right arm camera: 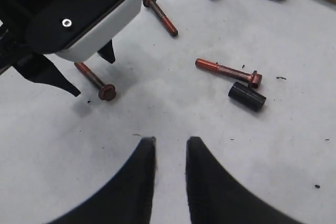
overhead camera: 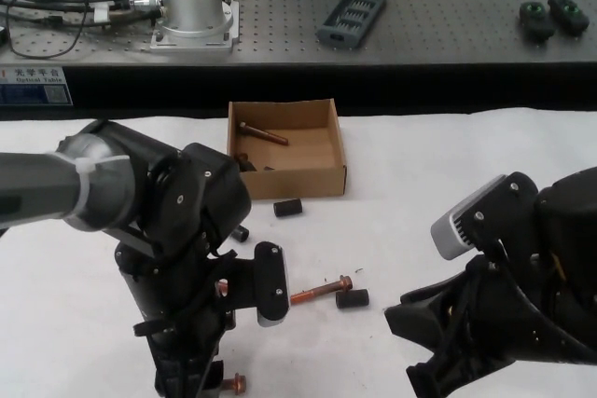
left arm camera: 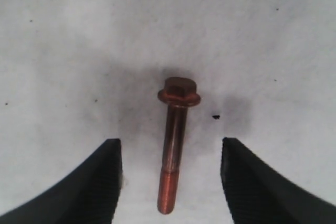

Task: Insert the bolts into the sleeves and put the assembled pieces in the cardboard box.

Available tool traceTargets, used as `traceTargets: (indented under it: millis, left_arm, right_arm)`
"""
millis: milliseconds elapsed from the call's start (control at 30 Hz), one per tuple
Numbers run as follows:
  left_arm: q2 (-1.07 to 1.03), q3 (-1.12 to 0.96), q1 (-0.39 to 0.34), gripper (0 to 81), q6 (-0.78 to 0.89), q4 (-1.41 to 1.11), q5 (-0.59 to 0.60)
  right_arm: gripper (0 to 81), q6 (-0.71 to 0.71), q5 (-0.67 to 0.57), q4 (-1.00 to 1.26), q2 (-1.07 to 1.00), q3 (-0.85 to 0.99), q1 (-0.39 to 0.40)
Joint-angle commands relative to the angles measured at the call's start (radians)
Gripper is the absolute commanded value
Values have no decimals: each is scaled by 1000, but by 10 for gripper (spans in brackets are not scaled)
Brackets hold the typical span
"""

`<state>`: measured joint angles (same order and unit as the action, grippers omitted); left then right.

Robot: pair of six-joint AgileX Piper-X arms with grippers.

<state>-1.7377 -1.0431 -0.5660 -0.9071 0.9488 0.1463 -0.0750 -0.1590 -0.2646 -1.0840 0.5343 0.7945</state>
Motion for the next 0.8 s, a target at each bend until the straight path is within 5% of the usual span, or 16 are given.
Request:
traceTargets:
  millis: [0, 300, 533, 767]
  left_arm:
    - [2, -12, -8, 410, 18, 3, 24]
    - [-60, -3, -9, 398, 62, 5, 24]
    - [-59, -23, -10, 4, 319, -8, 27]
    - [62, -28, 38, 6, 619, -132, 193]
  right_arm:
    - [167, 8, -8, 14, 10, -1, -7]
    - [167, 0, -8, 14, 10, -1, -7]
    - [167, 3, 65, 14, 10, -1, -7]
    - [171, 235, 47, 14, -16, 9, -43]
